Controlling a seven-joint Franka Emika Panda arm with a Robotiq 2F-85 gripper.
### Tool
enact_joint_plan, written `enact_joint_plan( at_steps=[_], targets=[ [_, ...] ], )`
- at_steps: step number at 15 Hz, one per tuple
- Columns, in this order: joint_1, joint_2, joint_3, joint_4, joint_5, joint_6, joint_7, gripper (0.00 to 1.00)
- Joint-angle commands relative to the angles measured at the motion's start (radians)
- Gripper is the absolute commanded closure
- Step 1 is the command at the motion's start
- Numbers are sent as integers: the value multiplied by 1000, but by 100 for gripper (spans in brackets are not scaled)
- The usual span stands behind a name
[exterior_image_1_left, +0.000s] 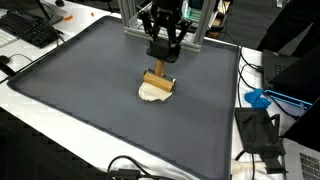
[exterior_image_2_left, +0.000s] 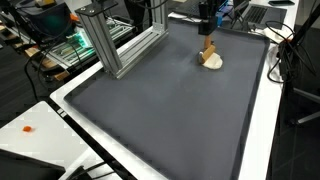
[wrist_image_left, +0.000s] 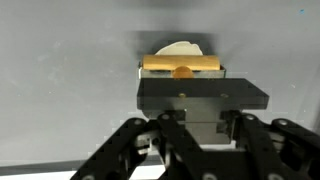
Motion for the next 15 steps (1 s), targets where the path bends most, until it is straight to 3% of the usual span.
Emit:
enact_joint_plan(
  at_steps=[1, 10, 15],
  targets=[
    [4, 64, 1, -17, -9, 107, 35, 78],
    [30, 136, -25, 22, -53, 222, 112, 78],
    [38, 133, -32, 29, -56, 214, 128, 78]
  ],
)
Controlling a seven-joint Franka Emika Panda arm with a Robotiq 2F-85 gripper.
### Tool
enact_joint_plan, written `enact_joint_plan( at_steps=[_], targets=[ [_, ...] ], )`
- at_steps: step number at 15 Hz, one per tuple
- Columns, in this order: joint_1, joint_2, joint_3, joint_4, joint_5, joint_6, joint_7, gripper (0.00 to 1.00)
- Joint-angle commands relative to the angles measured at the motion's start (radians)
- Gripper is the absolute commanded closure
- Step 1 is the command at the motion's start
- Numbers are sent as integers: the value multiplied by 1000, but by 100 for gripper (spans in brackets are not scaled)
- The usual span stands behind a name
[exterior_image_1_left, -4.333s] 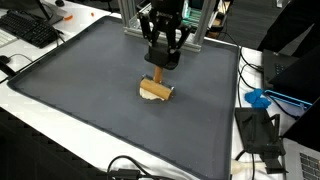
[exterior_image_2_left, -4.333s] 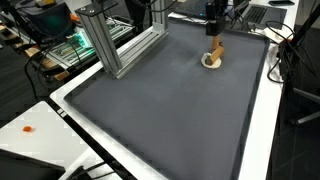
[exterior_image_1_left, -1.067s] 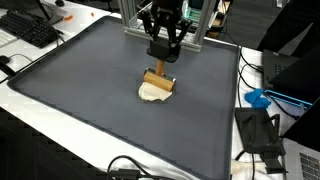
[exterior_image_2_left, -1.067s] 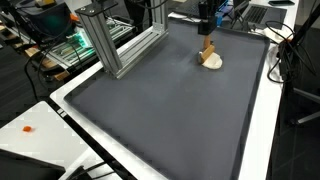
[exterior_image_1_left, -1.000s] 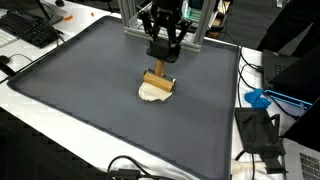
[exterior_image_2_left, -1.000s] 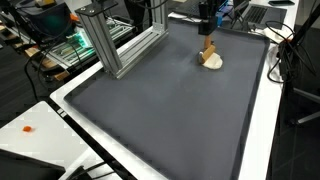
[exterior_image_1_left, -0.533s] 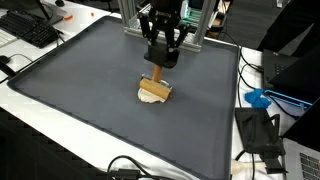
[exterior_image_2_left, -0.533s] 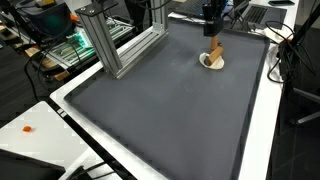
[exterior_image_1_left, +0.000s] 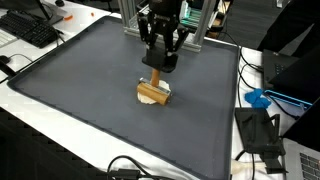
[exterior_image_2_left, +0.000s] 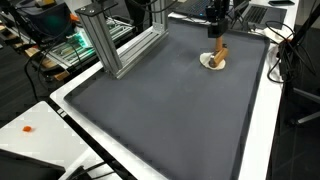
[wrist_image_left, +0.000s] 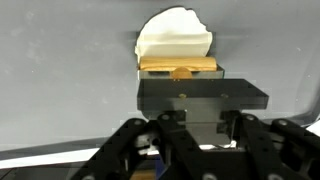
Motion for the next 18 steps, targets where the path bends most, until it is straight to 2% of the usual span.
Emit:
enact_joint_plan(
  at_steps=[1, 9, 18],
  targets=[
    [24, 73, -11, 17, 0, 46, 41, 78],
    [37, 51, -39, 28, -16, 74, 138, 78],
    [39, -3, -45, 47, -29, 13, 132, 78]
  ],
)
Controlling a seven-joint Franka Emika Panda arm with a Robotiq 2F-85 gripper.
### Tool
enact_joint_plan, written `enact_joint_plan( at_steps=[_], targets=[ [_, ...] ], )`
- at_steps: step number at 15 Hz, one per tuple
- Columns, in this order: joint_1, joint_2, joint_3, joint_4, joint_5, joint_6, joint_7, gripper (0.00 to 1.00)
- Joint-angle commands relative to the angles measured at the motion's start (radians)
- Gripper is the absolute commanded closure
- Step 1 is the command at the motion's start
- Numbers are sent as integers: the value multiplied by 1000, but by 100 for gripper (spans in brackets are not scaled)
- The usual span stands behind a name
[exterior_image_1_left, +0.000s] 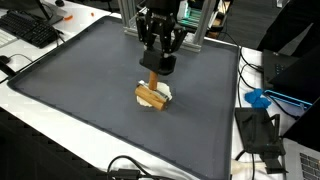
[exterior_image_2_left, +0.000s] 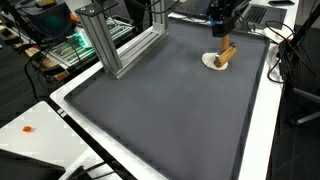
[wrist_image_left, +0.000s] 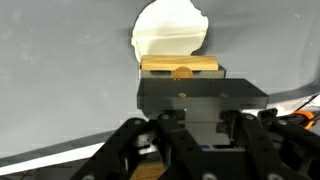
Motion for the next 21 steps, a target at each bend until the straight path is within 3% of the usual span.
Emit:
enact_joint_plan(
  at_steps=[1, 8, 16, 21],
  targets=[
    [23, -22, -21, 18, -38, -19, 18, 78],
    [21, -95, -15, 43, -104, -167, 2, 78],
    [-8, -211, 44, 62, -89, -426, -53, 78],
    [-27, -302, 70, 20, -75, -517, -58, 78]
  ],
)
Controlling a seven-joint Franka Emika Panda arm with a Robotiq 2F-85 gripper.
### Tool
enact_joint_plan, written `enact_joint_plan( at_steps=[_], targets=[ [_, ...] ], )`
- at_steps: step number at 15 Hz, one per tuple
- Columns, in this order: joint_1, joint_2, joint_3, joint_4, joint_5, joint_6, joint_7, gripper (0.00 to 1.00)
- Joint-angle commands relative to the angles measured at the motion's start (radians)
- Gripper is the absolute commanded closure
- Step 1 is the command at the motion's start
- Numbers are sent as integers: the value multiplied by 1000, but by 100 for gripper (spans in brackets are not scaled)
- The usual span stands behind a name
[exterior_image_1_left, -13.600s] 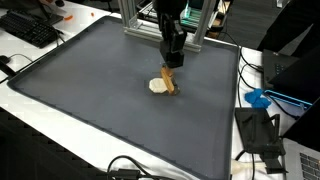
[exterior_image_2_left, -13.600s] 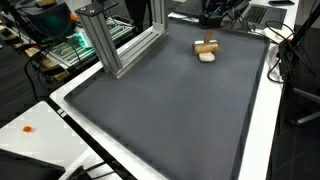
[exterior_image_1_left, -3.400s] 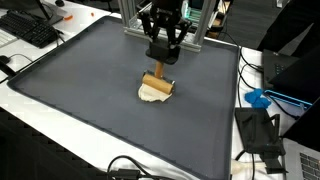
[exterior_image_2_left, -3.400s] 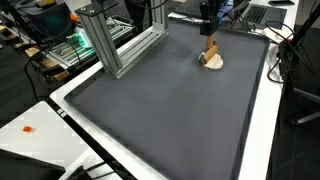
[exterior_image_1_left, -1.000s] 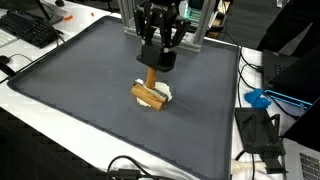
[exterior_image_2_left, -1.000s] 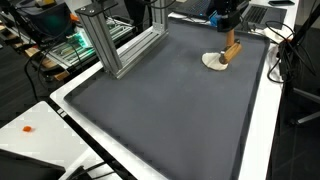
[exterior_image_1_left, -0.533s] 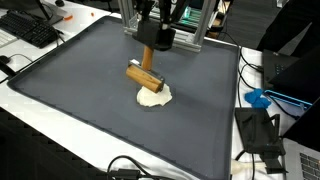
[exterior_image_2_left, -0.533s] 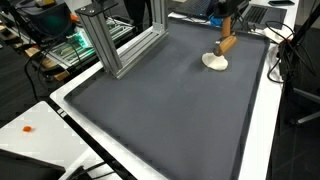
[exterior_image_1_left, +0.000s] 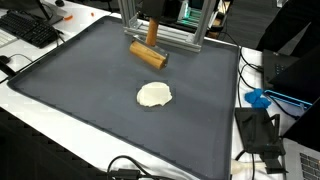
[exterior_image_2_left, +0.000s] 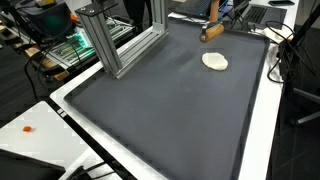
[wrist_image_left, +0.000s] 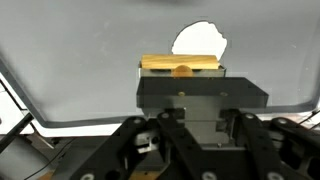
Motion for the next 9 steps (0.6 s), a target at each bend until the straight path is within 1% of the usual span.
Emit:
enact_joint_plan(
  at_steps=[1, 6, 9],
  targets=[
    [-33, -99, 32, -67, 14, -55, -17, 78],
    [-62, -212, 48, -170, 51, -83, -32, 78],
    [-79, -286, 53, -241, 89, -94, -65, 78]
  ],
)
